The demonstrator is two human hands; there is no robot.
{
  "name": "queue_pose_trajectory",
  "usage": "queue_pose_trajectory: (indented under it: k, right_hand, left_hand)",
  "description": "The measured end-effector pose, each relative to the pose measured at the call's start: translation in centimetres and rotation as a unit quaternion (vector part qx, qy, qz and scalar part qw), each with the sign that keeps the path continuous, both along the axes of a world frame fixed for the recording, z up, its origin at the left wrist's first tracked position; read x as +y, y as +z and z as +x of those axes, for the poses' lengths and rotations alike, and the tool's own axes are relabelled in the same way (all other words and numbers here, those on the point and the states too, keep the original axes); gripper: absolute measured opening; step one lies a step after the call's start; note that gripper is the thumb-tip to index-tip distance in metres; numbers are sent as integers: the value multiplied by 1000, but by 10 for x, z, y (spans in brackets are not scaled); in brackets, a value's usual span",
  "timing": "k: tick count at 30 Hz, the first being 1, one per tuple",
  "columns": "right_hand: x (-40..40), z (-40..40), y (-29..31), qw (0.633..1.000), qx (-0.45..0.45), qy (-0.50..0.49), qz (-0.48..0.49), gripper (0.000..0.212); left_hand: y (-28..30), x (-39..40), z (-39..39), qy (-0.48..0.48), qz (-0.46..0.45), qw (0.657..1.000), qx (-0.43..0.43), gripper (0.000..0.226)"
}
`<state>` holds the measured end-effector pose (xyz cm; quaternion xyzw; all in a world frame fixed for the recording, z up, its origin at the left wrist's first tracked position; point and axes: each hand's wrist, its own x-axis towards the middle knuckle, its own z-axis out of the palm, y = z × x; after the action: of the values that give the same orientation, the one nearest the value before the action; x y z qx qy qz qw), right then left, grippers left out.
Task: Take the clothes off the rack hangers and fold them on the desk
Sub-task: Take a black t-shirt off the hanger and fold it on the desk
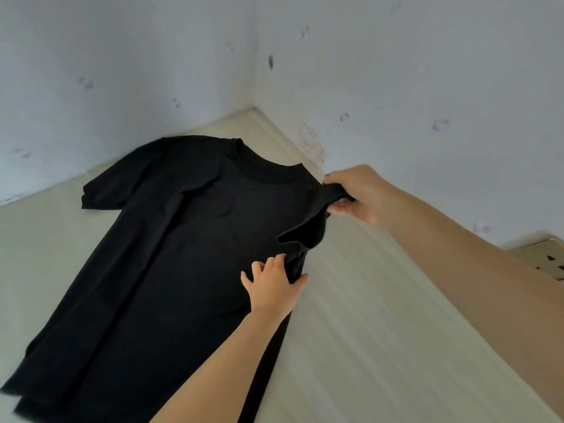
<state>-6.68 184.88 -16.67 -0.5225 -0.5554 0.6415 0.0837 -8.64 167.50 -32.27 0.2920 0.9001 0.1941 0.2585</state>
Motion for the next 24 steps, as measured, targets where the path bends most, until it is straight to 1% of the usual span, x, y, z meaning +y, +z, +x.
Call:
queue_pose_trajectory:
  k: [2,3,4,5,6,8,9,10,11,12,13,14,15,16,18,19,20,22,24]
  right_hand:
    - [-14,-41,6,998,7,56,10,12]
    - [-23,-61,5,997,7,82,12,11]
    - [-30,-81,1,995,6,102,7,10]
    - [-36,-95,-6,993,8,118,-4,12]
    - [-43,-109,-14,991,15,132,-28,18]
    - [-52,-131,-32,983,10,172,-68,36]
    - [-52,-138,-42,978,-3,196,-68,41]
    - [-50,-139,-51,977,-18,204,-58,41]
    - [-44,-140,-60,978,-37,205,-30,37]
    - [-35,-138,-72,976,-61,207,27,33]
    - [-22,-133,-83,964,-101,221,111,32]
    - [-8,-128,-96,939,-153,241,193,35]
    - [7,-119,-105,900,-205,273,270,40]
    - [21,-111,-114,861,-250,307,319,47]
    - [44,-97,-130,800,-317,366,355,60]
    - [51,-93,-135,773,-339,393,365,63]
    - [58,-90,-140,748,-352,417,378,61]
    - [67,-88,-147,713,-355,449,405,44]
    - [75,-89,-147,689,-344,476,425,28]
  left_hand:
    - [7,-1,-16,98,79,986,-106,60]
    - [9,-3,-24,132,121,971,-157,60]
    - [9,-6,-35,157,171,949,-213,59]
    - [8,-11,-42,177,220,918,-278,60]
    - [7,-15,-53,200,261,882,-338,63]
    - [4,-24,-75,257,296,810,-437,74]
    - [0,-27,-86,290,307,773,-473,71]
    - [-3,-30,-95,320,321,737,-501,62]
    - [-8,-34,-103,347,331,709,-516,50]
    - [-11,-37,-109,370,335,693,-521,42]
    - [-13,-39,-112,384,332,688,-519,36]
    - [-17,-41,-116,392,328,686,-519,32]
    - [-18,-42,-117,397,325,683,-520,29]
    - [-19,-42,-118,402,323,678,-524,27]
    - [-20,-42,-122,417,323,667,-527,26]
    - [-20,-42,-123,422,325,663,-526,27]
    - [-21,-41,-124,425,326,661,-525,29]
    - [-23,-41,-125,424,328,666,-519,32]
    - [-21,-39,-128,414,328,679,-510,33]
